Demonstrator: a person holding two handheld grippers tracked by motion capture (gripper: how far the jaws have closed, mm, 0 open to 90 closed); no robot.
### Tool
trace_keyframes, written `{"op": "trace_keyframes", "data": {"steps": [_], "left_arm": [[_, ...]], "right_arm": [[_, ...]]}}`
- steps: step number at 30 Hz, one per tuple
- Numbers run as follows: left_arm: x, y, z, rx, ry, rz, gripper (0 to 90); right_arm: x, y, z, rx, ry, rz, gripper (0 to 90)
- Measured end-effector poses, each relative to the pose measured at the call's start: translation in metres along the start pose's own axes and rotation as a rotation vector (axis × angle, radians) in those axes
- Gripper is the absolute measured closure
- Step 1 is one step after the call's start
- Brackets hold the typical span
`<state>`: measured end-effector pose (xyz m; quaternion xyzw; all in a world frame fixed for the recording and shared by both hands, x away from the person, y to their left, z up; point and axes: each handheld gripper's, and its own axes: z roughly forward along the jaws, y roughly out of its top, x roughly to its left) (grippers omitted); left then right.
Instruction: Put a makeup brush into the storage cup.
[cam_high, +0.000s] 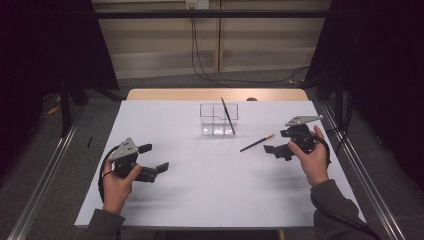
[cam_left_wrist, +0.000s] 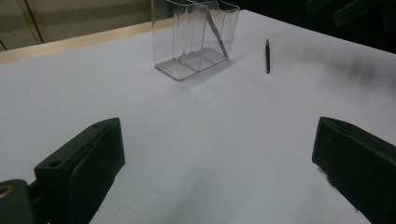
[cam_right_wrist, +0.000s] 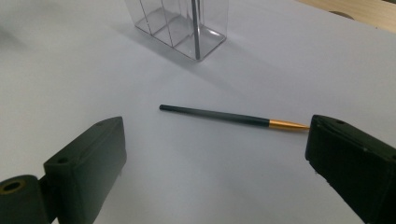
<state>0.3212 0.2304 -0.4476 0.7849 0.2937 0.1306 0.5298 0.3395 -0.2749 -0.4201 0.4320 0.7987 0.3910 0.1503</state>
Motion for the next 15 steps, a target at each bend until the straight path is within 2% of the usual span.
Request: {"op": "trace_keyframes", "data": {"steps": [9,15], "left_arm": [[-0.001,0.0,-0.001,-0.005,0.001,0.001,2.2],[-0.001,0.001,-0.002,-0.009,0.009,-0.001,2.3]], "right_arm": [[-0.004,0.006,0.007,0.016,-0.017,0.029,4.5],[-0.005,0.01,0.012,0.033,-0.025,0.024,4.5]]}}
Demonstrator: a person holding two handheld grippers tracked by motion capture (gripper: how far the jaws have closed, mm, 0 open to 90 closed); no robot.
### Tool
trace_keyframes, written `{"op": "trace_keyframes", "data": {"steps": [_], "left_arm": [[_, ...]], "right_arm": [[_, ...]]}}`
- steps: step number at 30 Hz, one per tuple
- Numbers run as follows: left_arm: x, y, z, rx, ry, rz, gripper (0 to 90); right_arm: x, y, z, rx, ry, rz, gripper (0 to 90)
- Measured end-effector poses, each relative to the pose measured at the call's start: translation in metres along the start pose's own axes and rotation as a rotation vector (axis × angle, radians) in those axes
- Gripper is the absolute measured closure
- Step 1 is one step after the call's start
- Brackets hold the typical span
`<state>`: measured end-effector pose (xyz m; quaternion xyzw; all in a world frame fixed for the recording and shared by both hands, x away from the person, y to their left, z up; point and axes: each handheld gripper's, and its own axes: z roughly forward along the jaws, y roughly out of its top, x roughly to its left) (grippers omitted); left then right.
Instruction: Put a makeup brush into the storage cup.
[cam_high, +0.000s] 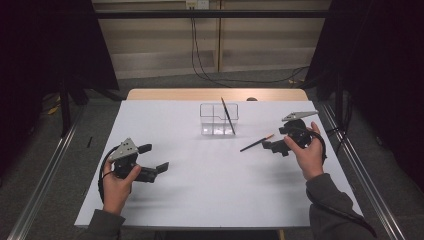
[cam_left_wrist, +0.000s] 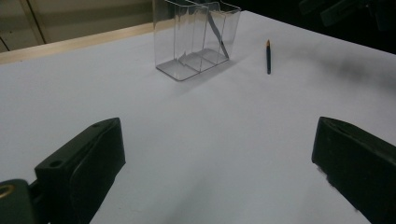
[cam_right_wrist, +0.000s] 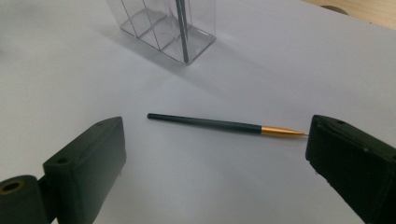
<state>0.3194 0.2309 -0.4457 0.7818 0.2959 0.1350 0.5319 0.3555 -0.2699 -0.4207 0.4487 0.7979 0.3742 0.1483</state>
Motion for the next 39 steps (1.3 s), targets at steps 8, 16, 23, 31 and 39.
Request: {"op": "trace_keyframes", "data": {"steps": [8,16,23,31,39], "left_arm": [[0.0,0.001,0.001,-0.007,-0.023,0.007,2.3],[-0.001,0.002,0.001,-0.01,-0.015,0.005,2.4],[-0.003,0.003,0.0,-0.013,-0.011,0.011,2.4],[-0.004,0.002,0.001,-0.01,-0.012,0.004,2.4],[-0.003,0.002,0.003,-0.006,-0.025,0.015,2.4]], "right_arm": [[-0.001,0.009,0.006,0.015,-0.012,0.001,4.2],[-0.003,0.016,0.014,0.035,-0.03,0.004,4.1],[-0.003,0.022,0.022,0.091,-0.061,0.002,3.9],[-0.003,0.03,0.03,0.154,-0.085,0.011,4.0],[-0.006,0.038,0.036,0.199,-0.091,0.022,5.1]]}}
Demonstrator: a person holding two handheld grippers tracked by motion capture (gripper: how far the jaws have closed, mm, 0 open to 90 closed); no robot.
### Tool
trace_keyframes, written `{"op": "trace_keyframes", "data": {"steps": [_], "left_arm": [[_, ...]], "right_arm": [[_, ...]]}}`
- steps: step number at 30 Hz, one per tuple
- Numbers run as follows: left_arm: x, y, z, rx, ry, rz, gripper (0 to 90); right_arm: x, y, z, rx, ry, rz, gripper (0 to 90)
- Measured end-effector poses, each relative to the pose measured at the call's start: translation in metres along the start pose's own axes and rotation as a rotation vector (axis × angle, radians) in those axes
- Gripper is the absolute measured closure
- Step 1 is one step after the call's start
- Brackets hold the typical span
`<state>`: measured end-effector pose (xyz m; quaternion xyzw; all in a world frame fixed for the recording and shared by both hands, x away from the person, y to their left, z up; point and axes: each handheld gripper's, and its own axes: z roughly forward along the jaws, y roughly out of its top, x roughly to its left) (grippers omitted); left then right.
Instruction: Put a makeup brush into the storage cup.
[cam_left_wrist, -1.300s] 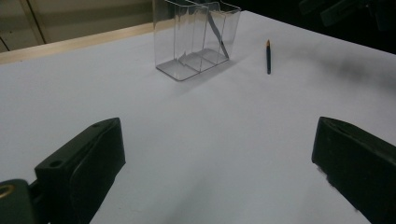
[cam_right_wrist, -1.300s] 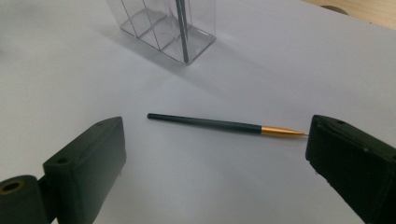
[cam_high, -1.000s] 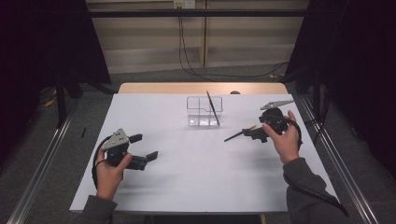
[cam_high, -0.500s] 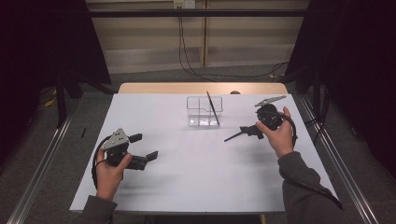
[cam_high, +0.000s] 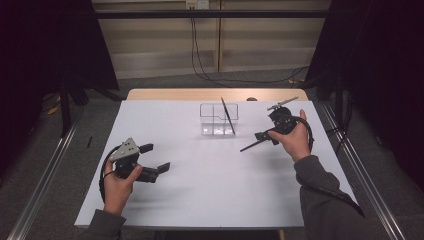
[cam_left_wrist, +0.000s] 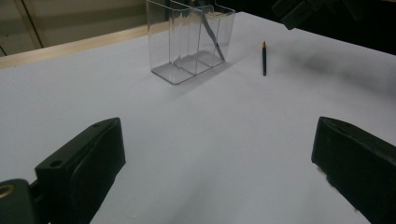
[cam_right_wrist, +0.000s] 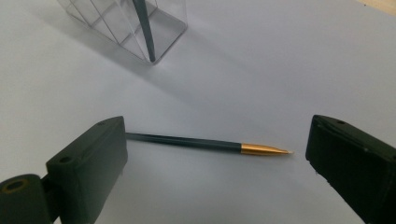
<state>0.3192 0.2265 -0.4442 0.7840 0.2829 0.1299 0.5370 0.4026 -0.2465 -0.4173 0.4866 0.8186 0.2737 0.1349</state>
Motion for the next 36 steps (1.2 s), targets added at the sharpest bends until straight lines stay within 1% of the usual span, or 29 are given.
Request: {"op": "trace_keyframes", "data": {"steps": [1,2,3,4,5,6,7,8,9,10,11,14,16,17,18,19,20,21,22,23,25,27,29,32,34,35,36], "left_arm": [[0.0,0.0,0.0,-0.001,0.0,-0.001,2.4],[0.0,0.0,0.0,0.0,-0.002,0.001,2.4],[0.0,0.0,0.001,-0.004,-0.003,-0.001,2.4],[0.0,0.0,0.001,0.006,0.008,-0.001,2.4],[-0.001,0.0,0.001,0.008,0.017,0.002,2.4],[-0.001,0.0,0.002,0.003,-0.004,0.001,2.4],[-0.001,0.0,0.002,0.003,-0.006,0.001,2.4],[-0.002,0.001,0.002,0.014,0.012,0.005,2.4],[-0.002,0.001,0.003,0.012,0.012,0.004,2.4],[-0.002,0.001,0.003,0.013,0.006,0.006,2.4],[-0.002,0.001,0.003,0.015,0.011,0.008,2.4],[-0.002,0.0,0.003,0.015,0.008,0.009,2.4],[-0.001,0.0,0.004,0.014,0.001,0.007,2.4],[-0.001,0.0,0.003,0.017,0.004,0.008,2.4],[-0.001,0.0,0.004,0.011,-0.002,0.004,2.4],[-0.001,0.0,0.004,0.006,-0.01,0.002,2.4],[0.0,0.0,0.004,0.006,-0.008,0.002,2.4],[0.0,0.0,0.004,0.005,-0.008,0.001,2.4],[0.0,0.0,0.004,0.004,-0.009,0.001,2.4],[-0.001,0.0,0.004,0.006,-0.01,0.001,2.4],[-0.001,0.0,0.004,0.008,-0.013,0.001,2.4],[-0.002,0.0,0.004,0.02,0.007,0.005,2.4],[-0.001,-0.001,0.005,0.017,0.0,0.0,2.4],[-0.002,-0.001,0.005,0.018,0.002,0.0,2.4],[-0.001,-0.001,0.005,0.018,0.003,-0.001,2.4],[-0.001,-0.001,0.006,0.013,-0.007,-0.003,2.4],[-0.001,-0.002,0.006,0.014,-0.006,-0.004,2.4]], "right_arm": [[0.0,0.001,0.0,0.017,-0.001,0.004,5.2],[-0.001,0.002,0.001,0.019,-0.003,0.004,5.3],[-0.001,0.003,0.001,0.025,-0.003,0.021,5.5],[-0.002,0.004,0.001,0.037,-0.001,0.017,6.0],[-0.001,0.005,0.002,0.05,-0.001,0.031,6.0],[-0.001,0.006,0.003,0.057,-0.004,0.039,6.2],[-0.002,0.006,0.003,0.067,-0.003,0.033,6.3],[-0.002,0.007,0.003,0.085,-0.007,0.036,6.5],[-0.002,0.008,0.003,0.09,-0.01,0.042,6.6],[-0.002,0.009,0.004,0.097,-0.014,0.045,6.7],[-0.002,0.01,0.004,0.105,-0.015,0.048,6.7],[-0.002,0.012,0.006,0.131,-0.022,0.051,6.7],[-0.002,0.013,0.007,0.15,-0.024,0.064,6.6],[-0.002,0.014,0.008,0.161,-0.025,0.071,6.6],[-0.003,0.014,0.01,0.16,-0.025,0.054,6.6],[-0.003,0.014,0.01,0.179,-0.03,0.057,6.6],[-0.002,0.014,0.011,0.182,-0.032,0.064,6.6],[-0.003,0.014,0.013,0.189,-0.037,0.049,6.6],[-0.002,0.014,0.014,0.202,-0.04,0.069,6.9],[-0.002,0.015,0.015,0.212,-0.044,0.073,7.4],[-0.002,0.015,0.017,0.219,-0.047,0.079,8.1],[-0.003,0.015,0.019,0.222,-0.04,0.084,8.7],[-0.003,0.015,0.02,0.227,-0.048,0.098,9.7],[-0.003,0.017,0.022,0.226,-0.047,0.108,12.4],[-0.004,0.017,0.023,0.23,-0.05,0.12,12.4],[-0.004,0.017,0.024,0.231,-0.051,0.126,12.5],[-0.004,0.017,0.025,0.234,-0.046,0.132,12.5]]}}
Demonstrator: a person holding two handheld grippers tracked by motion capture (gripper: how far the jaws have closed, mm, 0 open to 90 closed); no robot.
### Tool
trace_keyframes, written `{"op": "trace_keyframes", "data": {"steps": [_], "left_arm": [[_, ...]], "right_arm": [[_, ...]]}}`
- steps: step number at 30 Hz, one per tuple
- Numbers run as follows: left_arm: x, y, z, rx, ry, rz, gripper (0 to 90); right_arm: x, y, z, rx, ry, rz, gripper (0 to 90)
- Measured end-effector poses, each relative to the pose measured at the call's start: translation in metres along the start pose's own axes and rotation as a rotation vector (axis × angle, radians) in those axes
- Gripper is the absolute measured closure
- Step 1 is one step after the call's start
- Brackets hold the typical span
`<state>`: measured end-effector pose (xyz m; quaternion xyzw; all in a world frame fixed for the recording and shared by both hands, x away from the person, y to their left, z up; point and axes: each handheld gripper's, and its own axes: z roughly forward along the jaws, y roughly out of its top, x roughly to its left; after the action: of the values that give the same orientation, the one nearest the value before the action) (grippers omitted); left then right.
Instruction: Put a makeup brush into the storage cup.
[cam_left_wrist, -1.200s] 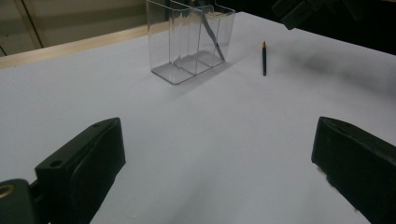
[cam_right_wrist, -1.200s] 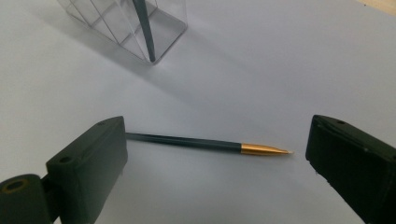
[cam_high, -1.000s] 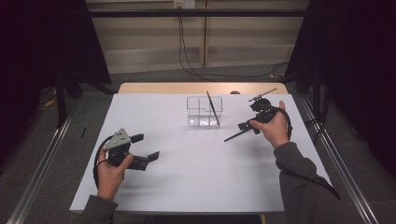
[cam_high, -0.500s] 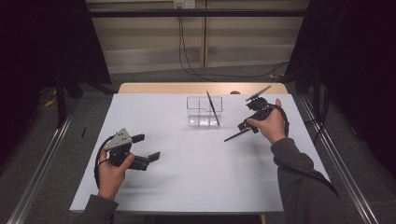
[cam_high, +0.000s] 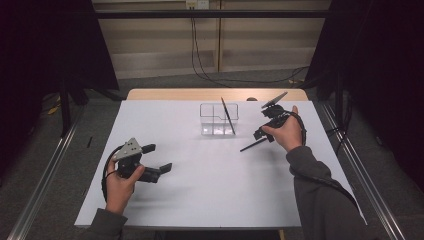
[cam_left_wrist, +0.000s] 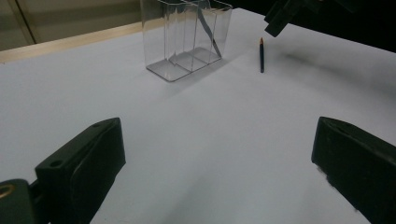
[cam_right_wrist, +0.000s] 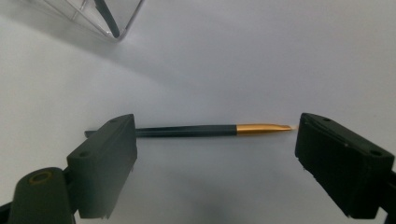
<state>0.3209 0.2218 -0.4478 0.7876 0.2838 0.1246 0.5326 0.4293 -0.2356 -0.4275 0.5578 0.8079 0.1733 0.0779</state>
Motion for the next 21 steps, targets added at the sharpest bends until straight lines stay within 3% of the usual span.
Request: {"op": "trace_keyframes", "data": {"steps": [4,7,8,17,21], "left_arm": [[0.0,0.0,0.0,0.01,0.0,0.002,2.4],[0.0,0.0,0.0,0.01,0.007,0.001,2.4],[0.0,0.0,0.0,0.01,0.008,0.001,2.4],[0.0,0.001,0.0,0.009,0.008,0.002,2.4],[0.0,0.0,0.0,0.004,0.004,-0.003,2.4]], "right_arm": [[0.0,0.0,0.004,0.0,0.01,0.031,13.3],[-0.002,0.0,0.007,0.009,0.013,0.021,13.9],[-0.002,0.0,0.008,0.013,0.013,0.039,14.3],[-0.003,0.0,0.014,0.012,0.007,0.046,17.4],[-0.004,-0.001,0.018,0.028,0.003,0.072,18.9]]}}
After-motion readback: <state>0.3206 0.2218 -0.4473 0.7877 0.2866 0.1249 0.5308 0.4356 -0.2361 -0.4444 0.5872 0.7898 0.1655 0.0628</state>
